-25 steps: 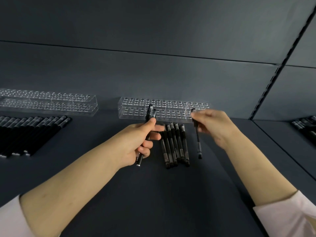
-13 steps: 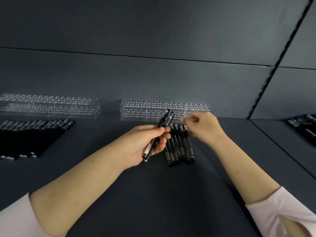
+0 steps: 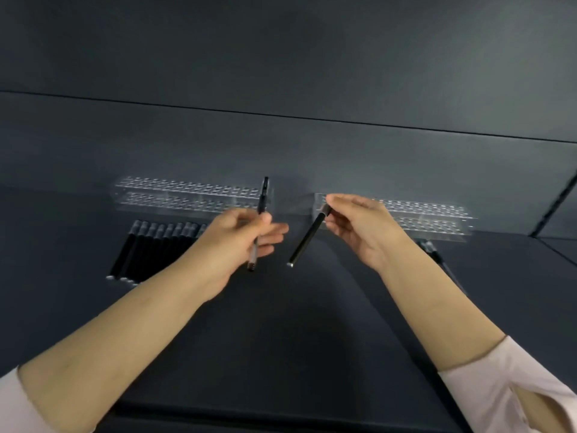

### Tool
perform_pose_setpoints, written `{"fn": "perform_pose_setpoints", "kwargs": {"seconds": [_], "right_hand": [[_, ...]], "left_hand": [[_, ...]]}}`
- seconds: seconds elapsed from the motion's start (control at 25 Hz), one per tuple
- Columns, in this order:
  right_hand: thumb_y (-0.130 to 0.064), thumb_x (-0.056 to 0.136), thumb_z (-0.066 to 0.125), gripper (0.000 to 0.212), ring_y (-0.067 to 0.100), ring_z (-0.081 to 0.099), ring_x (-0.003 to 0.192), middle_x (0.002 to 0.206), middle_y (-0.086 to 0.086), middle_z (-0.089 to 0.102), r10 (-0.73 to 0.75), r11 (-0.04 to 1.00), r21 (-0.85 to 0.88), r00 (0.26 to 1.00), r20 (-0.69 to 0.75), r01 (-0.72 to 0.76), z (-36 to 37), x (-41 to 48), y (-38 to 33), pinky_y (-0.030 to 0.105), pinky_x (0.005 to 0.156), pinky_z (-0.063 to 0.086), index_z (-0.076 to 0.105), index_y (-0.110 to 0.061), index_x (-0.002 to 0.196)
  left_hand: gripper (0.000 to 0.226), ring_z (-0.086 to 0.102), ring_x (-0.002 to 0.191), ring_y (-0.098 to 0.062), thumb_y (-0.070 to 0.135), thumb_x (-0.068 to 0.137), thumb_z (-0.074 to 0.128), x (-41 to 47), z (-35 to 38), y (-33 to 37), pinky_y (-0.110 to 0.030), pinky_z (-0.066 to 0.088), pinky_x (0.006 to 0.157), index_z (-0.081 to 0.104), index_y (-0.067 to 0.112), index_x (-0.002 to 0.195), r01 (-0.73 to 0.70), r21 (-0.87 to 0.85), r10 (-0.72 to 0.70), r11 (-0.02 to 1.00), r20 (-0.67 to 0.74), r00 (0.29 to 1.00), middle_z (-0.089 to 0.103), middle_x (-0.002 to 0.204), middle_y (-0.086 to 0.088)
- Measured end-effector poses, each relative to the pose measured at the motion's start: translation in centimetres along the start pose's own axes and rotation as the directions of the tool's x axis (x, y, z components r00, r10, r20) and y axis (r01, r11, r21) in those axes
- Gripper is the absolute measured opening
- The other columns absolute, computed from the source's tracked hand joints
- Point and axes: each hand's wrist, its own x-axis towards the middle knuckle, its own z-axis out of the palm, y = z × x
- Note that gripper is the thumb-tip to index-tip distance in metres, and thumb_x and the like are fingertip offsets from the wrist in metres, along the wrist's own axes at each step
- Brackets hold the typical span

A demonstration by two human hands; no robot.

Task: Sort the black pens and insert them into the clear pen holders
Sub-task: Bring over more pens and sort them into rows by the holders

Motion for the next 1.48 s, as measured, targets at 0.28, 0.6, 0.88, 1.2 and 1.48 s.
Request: {"fn": "perform_pose_setpoints", "kwargs": {"seconds": [0.28, 0.6, 0.88, 1.2, 1.48], "right_hand": [[-0.007, 0.089, 0.066, 0.011, 0.012, 0.060, 0.066, 0.077, 0.006, 0.065, 0.012, 0.935, -0.355, 0.999, -0.047, -0.028, 9.8, 2.0, 4.9, 0.014, 0.049, 0.050, 0.067, -0.012, 0.080], [-0.009, 0.084, 0.070, 0.014, 0.010, 0.064, 0.067, 0.081, 0.000, 0.069, -0.192, 0.717, -0.695, 0.973, -0.124, 0.053, 13.6, 2.3, 7.9, 0.028, 0.068, 0.059, 0.070, -0.016, 0.072], [-0.016, 0.086, 0.070, 0.005, 0.009, 0.059, 0.079, 0.083, -0.004, 0.065, -0.303, 0.569, -0.820, 0.942, -0.142, 0.059, 14.4, 2.1, 8.2, 0.018, 0.076, 0.041, 0.072, -0.013, 0.090], [-0.019, 0.087, 0.068, 0.008, 0.007, 0.057, 0.080, 0.085, -0.005, 0.065, -0.283, 0.581, -0.812, 0.949, -0.139, 0.055, 14.3, 1.8, 8.0, 0.016, 0.075, 0.039, 0.073, -0.013, 0.091], [-0.031, 0.090, 0.065, 0.012, 0.009, 0.063, 0.090, 0.094, -0.006, 0.072, -0.202, 0.796, -0.579, 0.979, 0.019, 0.175, 14.0, -0.1, 5.5, 0.023, 0.083, 0.048, 0.073, -0.022, 0.091]], "left_hand": [[0.015, 0.060, 0.106, -0.013, 0.031, 0.095, 0.060, 0.6, -16.7, 0.5, -0.036, 0.044, 0.099, 0.061, 0.019, 0.104, 0.012, 0.372, 0.090, 0.928, -0.255, 0.963, 0.070, 0.105, 0.004], [0.016, 0.061, 0.103, -0.027, 0.029, 0.092, 0.065, 2.2, -21.6, -0.8, -0.045, 0.044, 0.104, 0.065, 0.014, 0.097, 0.154, 0.313, -0.082, 0.937, -0.230, 0.970, 0.066, 0.098, -0.009], [0.012, 0.061, 0.107, -0.026, 0.026, 0.092, 0.064, 3.3, -21.8, -0.6, -0.045, 0.044, 0.105, 0.063, 0.015, 0.097, 0.172, 0.258, -0.123, 0.951, -0.194, 0.973, 0.064, 0.102, -0.007], [0.012, 0.059, 0.077, -0.014, 0.025, 0.091, 0.066, 2.0, -20.9, -0.3, -0.029, 0.051, 0.074, 0.070, 0.016, 0.099, 0.127, 0.206, -0.093, 0.970, -0.166, 0.982, 0.065, 0.087, -0.001], [0.013, 0.061, 0.078, -0.013, 0.027, 0.088, 0.068, 0.3, -17.6, 0.6, -0.027, 0.054, 0.075, 0.076, 0.019, 0.097, 0.026, 0.224, -0.020, 0.974, -0.028, 0.999, 0.069, 0.086, 0.000]]}}
